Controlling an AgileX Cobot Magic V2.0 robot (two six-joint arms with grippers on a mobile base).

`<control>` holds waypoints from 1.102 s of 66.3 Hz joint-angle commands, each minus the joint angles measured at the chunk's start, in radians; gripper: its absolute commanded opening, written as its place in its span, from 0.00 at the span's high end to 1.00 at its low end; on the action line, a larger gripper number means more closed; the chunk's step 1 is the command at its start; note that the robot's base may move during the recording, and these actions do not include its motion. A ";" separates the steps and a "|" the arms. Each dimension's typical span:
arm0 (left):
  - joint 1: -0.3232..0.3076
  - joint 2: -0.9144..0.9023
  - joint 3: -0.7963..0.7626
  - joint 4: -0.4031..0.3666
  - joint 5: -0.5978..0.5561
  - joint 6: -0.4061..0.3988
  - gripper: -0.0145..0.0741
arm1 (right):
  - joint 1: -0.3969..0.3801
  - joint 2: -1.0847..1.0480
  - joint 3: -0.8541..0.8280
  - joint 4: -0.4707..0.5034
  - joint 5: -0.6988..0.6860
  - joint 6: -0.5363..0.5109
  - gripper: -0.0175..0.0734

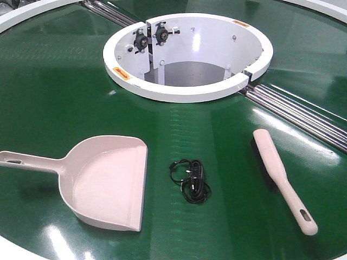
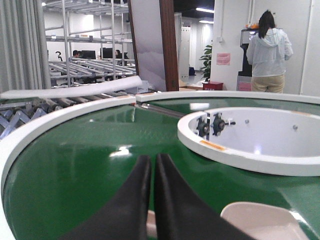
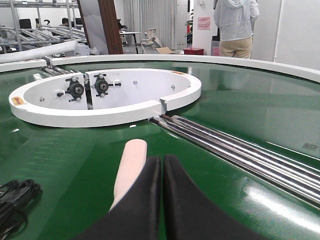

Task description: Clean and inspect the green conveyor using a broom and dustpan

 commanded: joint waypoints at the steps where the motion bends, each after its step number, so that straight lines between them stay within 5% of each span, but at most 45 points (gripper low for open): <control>1: -0.003 0.093 -0.133 -0.002 0.056 -0.001 0.85 | -0.006 -0.009 0.021 0.000 -0.075 0.001 0.82; 15: -0.003 0.299 -0.267 -0.014 0.281 0.004 0.85 | -0.006 -0.012 0.021 0.000 -0.076 0.001 0.82; 32: -0.027 0.377 -0.268 -0.027 0.202 0.004 0.84 | -0.006 -0.012 0.021 0.000 -0.076 0.001 0.82; 43: -0.071 0.384 -0.269 0.033 0.234 0.034 0.79 | -0.006 -0.012 0.021 0.000 -0.076 0.001 0.82; 73: -0.111 0.406 -0.269 0.031 0.233 0.033 0.21 | -0.006 -0.012 0.021 0.000 -0.076 0.001 0.82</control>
